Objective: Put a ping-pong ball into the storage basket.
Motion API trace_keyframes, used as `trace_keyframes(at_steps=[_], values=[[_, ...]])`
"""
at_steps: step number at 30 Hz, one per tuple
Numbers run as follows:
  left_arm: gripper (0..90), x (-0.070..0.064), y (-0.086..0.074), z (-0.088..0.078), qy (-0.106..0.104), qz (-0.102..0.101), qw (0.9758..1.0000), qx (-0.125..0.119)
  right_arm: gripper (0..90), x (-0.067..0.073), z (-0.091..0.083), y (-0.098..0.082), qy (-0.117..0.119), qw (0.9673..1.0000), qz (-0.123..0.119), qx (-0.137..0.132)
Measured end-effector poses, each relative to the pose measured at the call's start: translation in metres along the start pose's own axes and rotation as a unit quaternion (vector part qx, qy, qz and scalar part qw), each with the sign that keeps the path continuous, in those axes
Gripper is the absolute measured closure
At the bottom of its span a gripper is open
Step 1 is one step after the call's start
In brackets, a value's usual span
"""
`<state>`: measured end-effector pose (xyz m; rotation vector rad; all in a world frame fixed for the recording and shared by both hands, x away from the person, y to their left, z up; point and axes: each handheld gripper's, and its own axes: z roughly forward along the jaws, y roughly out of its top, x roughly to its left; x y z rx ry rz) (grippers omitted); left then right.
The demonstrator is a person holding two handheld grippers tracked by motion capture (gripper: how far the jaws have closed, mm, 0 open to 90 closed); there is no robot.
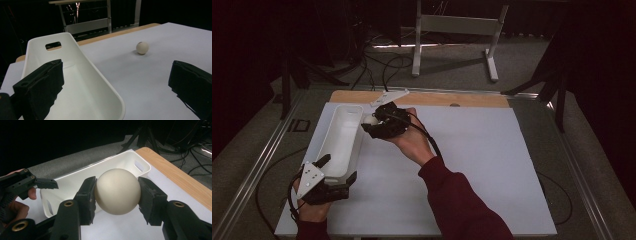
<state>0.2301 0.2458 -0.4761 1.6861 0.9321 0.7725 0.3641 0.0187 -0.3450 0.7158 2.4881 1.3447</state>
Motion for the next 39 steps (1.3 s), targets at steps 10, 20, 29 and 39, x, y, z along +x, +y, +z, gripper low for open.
trace_keyframes(at_steps=[10, 20, 29, 39], values=[[0.8, 0.0, 0.0, -0.001, 0.0, 0.0, 1.0, -0.001, 50.8, 0.001, 0.007, 0.0, -0.001, 1.0, 0.003, 0.001], [0.8, 0.0, 0.0, -0.001, 0.0, 0.0, 1.0, -0.001, 50.7, 0.005, 0.017, 0.0, -0.001, 0.9999, 0.012, -0.003], [0.8, 0.0, 0.0, 0.0, 0.001, 0.001, 1.0, -0.001, 50.6, 0.01, 0.024, -0.002, 0.002, 0.9999, 0.014, -0.006], [0.8, 0.0, 0.001, 0.0, 0.001, 0.001, 1.0, 0.0, 50.6, 0.017, 0.033, -0.003, 0.0, 0.9999, 0.012, -0.007]])
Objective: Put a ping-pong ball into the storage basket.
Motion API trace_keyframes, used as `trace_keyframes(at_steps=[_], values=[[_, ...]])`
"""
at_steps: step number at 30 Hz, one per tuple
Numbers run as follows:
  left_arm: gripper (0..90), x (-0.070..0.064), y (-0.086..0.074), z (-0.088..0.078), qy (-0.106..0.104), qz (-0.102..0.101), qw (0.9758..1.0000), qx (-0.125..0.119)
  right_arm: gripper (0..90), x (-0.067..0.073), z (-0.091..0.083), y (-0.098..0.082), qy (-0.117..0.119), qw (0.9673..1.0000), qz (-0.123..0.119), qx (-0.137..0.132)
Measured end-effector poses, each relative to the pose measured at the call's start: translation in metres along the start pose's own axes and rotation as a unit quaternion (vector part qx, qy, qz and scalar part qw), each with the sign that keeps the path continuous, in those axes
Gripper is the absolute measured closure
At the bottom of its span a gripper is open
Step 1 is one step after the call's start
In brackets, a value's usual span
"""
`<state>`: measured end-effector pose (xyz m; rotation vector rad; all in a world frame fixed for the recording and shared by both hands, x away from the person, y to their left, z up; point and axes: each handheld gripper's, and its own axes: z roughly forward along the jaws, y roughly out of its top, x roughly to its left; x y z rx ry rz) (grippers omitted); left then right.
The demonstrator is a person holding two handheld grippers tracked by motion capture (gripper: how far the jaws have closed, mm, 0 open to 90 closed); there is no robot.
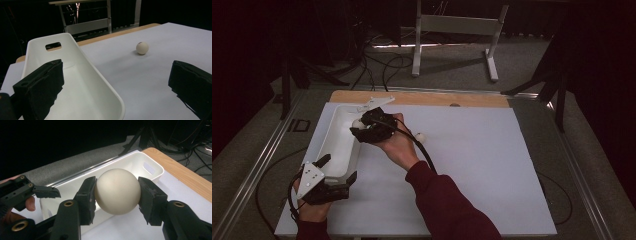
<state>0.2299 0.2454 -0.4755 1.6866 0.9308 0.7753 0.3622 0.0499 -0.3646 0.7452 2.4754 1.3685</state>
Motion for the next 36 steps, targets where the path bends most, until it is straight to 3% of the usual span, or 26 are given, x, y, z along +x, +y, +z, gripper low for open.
trace_keyframes(at_steps=[36], values=[[0.9, 0.0, 0.001, -0.003, 0.0, -0.003, 1.0, -0.007, 50.5, 0.017, 0.03, 0.012, 0.012, 0.9999, -0.009, 0.006]])
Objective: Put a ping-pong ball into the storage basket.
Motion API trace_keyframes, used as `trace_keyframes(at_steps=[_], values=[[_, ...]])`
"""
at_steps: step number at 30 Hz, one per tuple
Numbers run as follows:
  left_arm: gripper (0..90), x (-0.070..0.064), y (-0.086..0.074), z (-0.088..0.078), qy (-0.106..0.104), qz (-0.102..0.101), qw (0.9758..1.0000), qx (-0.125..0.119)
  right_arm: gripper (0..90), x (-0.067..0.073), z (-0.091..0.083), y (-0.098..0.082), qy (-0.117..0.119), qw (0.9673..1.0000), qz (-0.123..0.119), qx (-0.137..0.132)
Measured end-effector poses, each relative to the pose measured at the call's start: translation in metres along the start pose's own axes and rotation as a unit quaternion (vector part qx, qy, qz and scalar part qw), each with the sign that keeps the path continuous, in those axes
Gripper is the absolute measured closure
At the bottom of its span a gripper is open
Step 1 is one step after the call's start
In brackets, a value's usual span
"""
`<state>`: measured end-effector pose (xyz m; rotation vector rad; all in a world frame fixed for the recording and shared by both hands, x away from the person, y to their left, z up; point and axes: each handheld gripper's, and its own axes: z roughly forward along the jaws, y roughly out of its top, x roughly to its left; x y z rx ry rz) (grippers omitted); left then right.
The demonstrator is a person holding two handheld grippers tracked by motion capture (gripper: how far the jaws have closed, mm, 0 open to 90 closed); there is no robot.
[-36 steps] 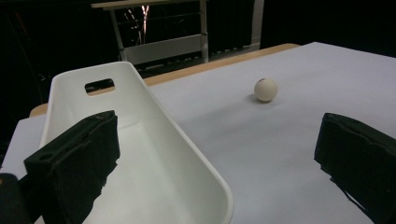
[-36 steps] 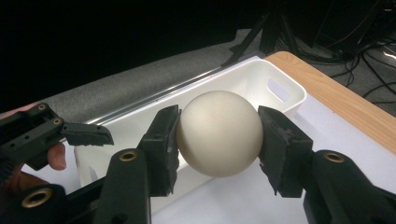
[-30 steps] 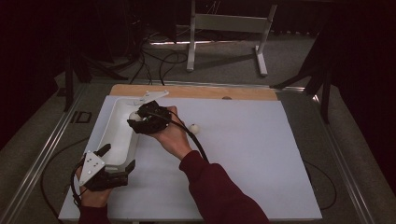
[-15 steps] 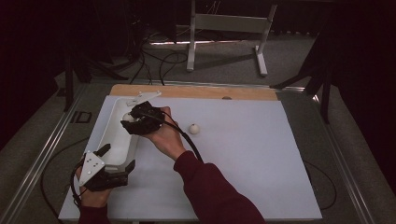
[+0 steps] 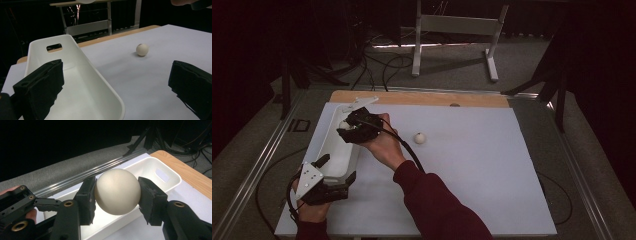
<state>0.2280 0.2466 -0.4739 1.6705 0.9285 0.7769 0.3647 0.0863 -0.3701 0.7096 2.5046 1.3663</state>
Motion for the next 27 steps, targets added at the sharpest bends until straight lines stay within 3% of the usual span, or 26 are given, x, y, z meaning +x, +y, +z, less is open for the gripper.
trace_keyframes(at_steps=[27], values=[[1.1, -0.003, 0.002, 0.001, 0.005, 0.009, 0.9999, 0.004, 50.1, 0.018, 0.023, 0.006, 0.014, 0.9997, -0.022, -0.003]])
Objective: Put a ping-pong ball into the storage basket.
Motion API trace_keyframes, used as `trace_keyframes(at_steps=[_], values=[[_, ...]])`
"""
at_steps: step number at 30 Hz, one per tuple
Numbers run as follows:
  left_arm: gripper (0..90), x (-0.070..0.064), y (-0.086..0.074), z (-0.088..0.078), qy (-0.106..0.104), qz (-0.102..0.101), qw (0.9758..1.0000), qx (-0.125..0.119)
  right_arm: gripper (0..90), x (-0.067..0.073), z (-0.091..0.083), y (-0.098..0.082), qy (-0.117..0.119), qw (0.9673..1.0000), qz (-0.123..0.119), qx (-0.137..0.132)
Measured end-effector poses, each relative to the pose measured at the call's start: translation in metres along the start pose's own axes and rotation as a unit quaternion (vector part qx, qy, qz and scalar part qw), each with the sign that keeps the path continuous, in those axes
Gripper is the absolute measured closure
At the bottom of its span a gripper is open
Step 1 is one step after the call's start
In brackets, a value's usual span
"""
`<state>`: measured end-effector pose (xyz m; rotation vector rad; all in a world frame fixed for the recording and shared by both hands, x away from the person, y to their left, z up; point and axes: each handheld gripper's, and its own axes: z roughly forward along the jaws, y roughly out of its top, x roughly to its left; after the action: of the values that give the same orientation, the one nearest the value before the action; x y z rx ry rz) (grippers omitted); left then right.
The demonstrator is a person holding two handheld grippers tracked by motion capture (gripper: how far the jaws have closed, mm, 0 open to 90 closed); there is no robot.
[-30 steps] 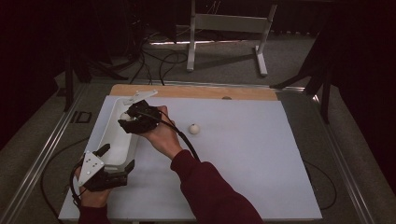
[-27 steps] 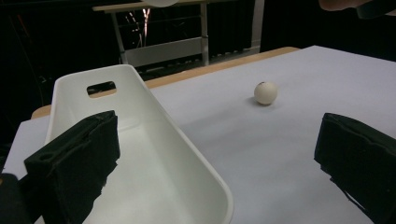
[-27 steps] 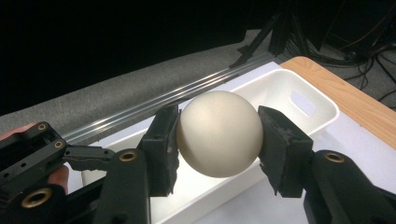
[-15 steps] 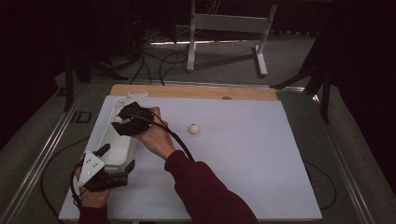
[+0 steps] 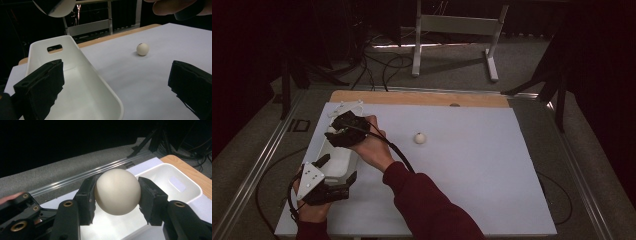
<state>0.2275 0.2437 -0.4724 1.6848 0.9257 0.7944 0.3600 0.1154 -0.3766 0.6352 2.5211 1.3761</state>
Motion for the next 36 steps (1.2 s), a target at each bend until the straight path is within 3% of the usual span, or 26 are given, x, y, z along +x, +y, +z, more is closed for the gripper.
trace_keyframes(at_steps=[6, 10, 14, 17, 31, 36], values=[[1.1, 0.0, 0.0, 0.0, -0.001, 0.0, 1.0, -0.001, 48.0, 0.0, 0.002, 0.002, -0.006, 1.0, 0.003, 0.0], [1.1, 0.0, 0.0, 0.0, 0.0, 0.001, 1.0, 0.0, 32.1, 0.001, 0.004, 0.002, 0.004, 1.0, 0.004, 0.001], [1.1, 0.0, 0.0, 0.0, 0.0, 0.003, 1.0, 0.001, 13.4, 0.002, 0.0, 0.002, -0.007, 1.0, 0.004, 0.0], [1.1, 0.0, 0.0, 0.0, 0.0, 0.003, 1.0, 0.001, 9.9, 0.0, -0.004, 0.002, -0.002, 1.0, 0.004, 0.002], [1.1, -0.001, 0.0, 0.002, 0.0, 0.004, 1.0, 0.004, 8.4, -0.012, -0.017, -0.004, -0.008, 0.9999, 0.013, 0.007], [1.1, -0.001, 0.0, 0.002, 0.0, 0.004, 1.0, 0.005, 8.2, -0.016, -0.021, -0.005, -0.012, 0.9998, 0.004, 0.016]])
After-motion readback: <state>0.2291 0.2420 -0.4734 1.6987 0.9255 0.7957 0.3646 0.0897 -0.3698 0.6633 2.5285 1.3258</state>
